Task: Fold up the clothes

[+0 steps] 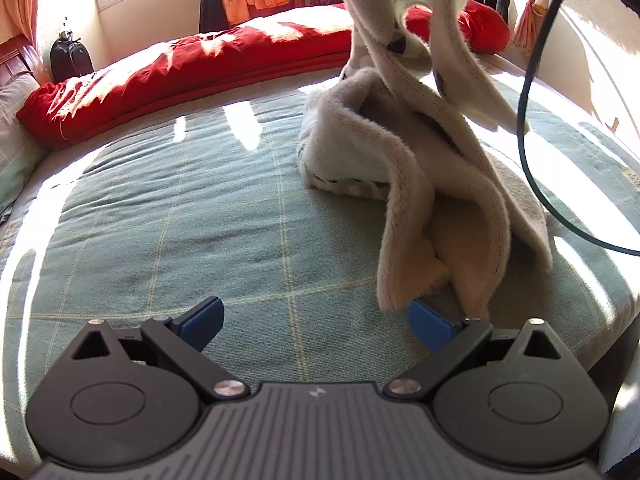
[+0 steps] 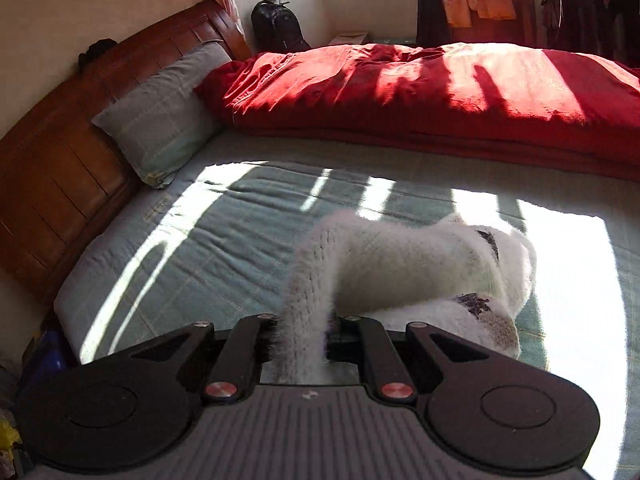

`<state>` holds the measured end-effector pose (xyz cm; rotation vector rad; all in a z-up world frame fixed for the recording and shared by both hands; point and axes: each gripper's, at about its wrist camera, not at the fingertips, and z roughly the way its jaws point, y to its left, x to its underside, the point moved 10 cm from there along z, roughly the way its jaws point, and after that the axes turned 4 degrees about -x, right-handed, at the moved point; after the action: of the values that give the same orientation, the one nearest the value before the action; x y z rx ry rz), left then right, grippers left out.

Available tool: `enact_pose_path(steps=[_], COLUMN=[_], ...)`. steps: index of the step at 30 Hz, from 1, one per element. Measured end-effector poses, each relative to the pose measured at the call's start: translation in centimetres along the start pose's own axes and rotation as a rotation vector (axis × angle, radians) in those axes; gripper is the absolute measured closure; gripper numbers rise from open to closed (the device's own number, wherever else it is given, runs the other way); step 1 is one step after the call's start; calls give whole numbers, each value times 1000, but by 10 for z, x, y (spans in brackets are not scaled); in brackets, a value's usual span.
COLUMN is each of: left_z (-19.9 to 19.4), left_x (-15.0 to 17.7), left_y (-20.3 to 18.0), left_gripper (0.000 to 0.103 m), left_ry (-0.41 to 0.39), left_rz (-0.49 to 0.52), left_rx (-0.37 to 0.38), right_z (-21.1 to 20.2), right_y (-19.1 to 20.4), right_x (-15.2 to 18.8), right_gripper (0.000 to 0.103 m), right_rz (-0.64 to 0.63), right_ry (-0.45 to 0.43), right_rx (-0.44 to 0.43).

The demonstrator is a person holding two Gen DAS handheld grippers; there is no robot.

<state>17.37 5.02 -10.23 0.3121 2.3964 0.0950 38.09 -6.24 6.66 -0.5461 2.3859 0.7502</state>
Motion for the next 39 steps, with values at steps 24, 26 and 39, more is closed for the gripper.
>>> enact_pose_path(steps=[24, 26, 39], left_z=[-8, -9, -17], left_x=[61, 66, 86], left_y=[101, 107, 118], left_gripper=[4, 4, 4], left_ry=[56, 62, 88], left_rz=[-175, -187, -225], left_rx=[-82, -89, -96], right_z=[223, 241, 277], right_y=[177, 180, 184], right_x=[21, 31, 65], right_gripper=[90, 90, 66], right_rz=[-141, -149, -154], right_ry=[279, 300, 363], right_rx=[-115, -100, -114])
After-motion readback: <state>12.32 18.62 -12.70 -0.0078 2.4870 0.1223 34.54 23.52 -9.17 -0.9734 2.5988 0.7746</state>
